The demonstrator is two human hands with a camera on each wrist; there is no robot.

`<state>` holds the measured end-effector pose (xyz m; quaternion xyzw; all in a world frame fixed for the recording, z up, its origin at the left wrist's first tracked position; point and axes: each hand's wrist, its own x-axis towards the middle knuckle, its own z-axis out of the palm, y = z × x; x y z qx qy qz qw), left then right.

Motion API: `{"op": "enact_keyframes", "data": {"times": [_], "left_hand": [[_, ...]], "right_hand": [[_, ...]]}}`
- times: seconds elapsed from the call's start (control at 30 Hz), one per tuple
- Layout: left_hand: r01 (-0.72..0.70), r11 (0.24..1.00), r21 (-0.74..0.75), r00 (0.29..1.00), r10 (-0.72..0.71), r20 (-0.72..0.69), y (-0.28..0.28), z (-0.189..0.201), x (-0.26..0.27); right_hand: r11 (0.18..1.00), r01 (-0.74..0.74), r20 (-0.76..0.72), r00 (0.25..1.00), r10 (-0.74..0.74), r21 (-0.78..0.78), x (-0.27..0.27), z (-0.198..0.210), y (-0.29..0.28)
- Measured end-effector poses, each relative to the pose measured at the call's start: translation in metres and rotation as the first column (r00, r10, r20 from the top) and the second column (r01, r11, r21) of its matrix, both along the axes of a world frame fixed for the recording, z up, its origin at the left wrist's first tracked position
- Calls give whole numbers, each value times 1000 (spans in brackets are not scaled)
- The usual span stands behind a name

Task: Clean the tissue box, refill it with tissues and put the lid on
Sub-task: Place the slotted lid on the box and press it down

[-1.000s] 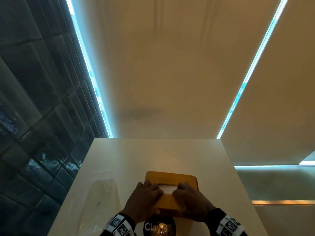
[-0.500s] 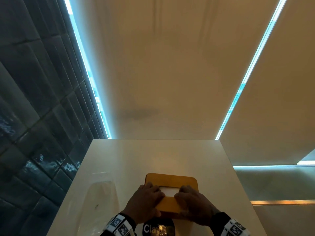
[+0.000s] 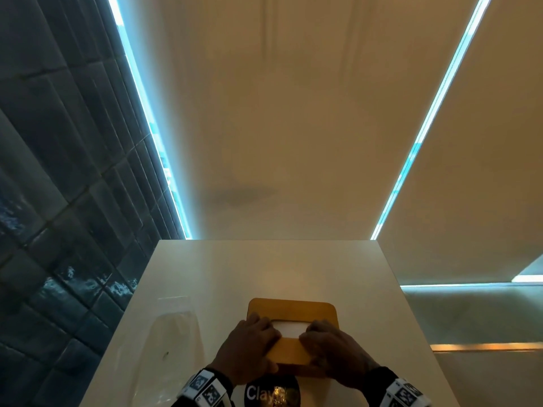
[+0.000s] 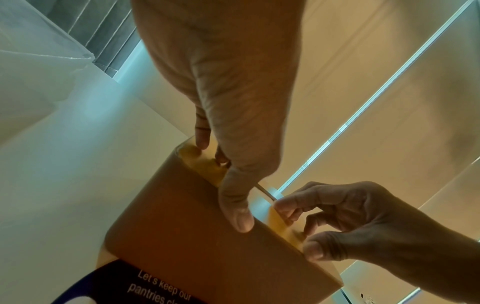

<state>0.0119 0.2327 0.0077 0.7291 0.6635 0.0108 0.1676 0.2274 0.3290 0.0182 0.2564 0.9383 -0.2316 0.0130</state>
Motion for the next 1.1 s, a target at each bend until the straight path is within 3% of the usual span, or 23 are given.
{"op": "enact_keyframes", "data": {"times": [0.1,0.17,0.33,0.47,0.57,0.7,0.93,1.1], "left_hand": [[2,1000,-26,1000,-2,4,0,1,0],[0,1000,-30,1000,0,13,1,1,-1],[-17,1000,-3,999,17,28,-2,0,-2],[-51,996,69,998,49,34,-8,-4,-1],[-104,992,71,994,101,47,-9,-8,3],[-166,983,85,985,160,65,-8,-12,8],[-156,977,147,988,156,11,0,-7,12],[-169,966,196,981,185,-64,16,1,21]], "right_hand": [[993,118,-85,989,-120,-28,4,-2,-1],[969,243,-135,962,-236,38,7,-5,-2],[920,384,21,922,-387,74,7,-5,-1],[936,320,12,946,-325,145,-4,1,2],[973,177,-44,984,-172,150,-19,7,3],[982,39,24,999,-44,187,-34,11,8],[961,-47,84,996,25,272,-43,-2,20],[981,-19,14,1000,16,192,-38,-7,21]]}}
